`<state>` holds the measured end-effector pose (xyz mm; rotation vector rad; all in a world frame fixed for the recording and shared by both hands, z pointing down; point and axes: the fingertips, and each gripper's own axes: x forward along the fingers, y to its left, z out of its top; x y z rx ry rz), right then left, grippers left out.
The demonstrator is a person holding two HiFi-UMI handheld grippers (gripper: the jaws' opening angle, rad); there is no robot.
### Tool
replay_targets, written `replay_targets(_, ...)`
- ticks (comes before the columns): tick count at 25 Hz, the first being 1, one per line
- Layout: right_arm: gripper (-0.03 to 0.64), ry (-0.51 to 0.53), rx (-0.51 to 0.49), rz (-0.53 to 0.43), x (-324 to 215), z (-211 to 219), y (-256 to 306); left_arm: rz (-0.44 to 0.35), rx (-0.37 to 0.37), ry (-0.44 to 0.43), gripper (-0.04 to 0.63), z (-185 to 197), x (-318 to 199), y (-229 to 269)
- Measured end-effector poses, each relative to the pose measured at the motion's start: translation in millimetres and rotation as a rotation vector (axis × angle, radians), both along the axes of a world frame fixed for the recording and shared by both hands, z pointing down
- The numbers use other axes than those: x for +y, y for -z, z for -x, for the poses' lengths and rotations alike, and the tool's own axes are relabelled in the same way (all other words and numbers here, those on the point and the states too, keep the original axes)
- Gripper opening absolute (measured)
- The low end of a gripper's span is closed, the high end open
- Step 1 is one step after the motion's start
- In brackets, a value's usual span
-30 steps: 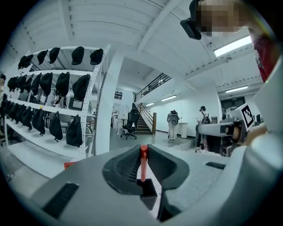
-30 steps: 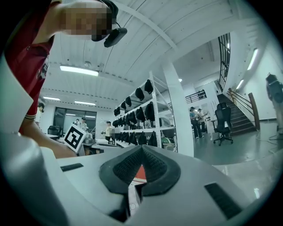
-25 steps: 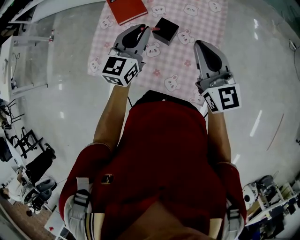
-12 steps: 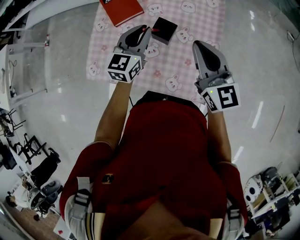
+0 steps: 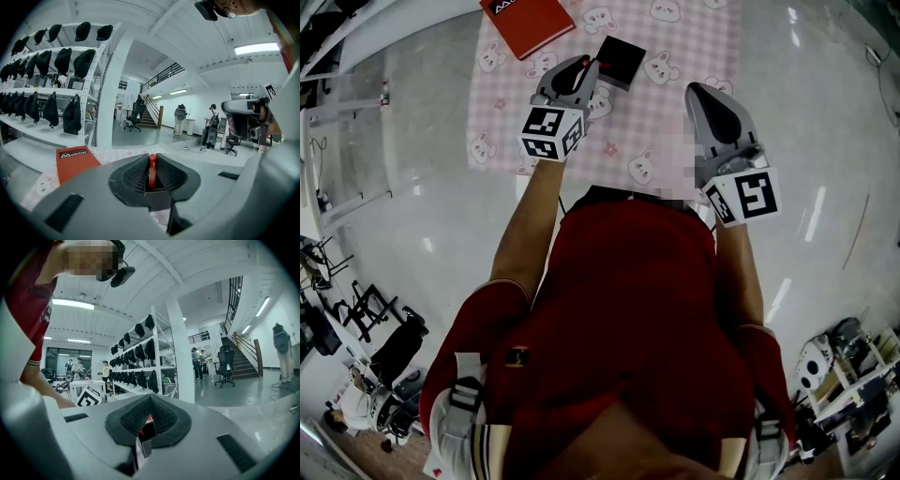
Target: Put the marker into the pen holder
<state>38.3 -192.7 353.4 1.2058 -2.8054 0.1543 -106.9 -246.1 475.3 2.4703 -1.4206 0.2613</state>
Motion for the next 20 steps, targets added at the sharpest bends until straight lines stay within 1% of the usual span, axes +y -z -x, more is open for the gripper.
replay_targets(14, -0.002, -0.014, 0.022, 0.031, -11.4, -7.5, -10.9, 0.069, -0.019, 0.002, 0.054, -1.9, -8.6, -37.8)
replay_targets(20, -0.002, -0.014, 0.028, 0.041, -12.5, -10.4, -14.4, 0.079, -0.029, -0.005, 0.054, -4.1, -10.1, -45.4)
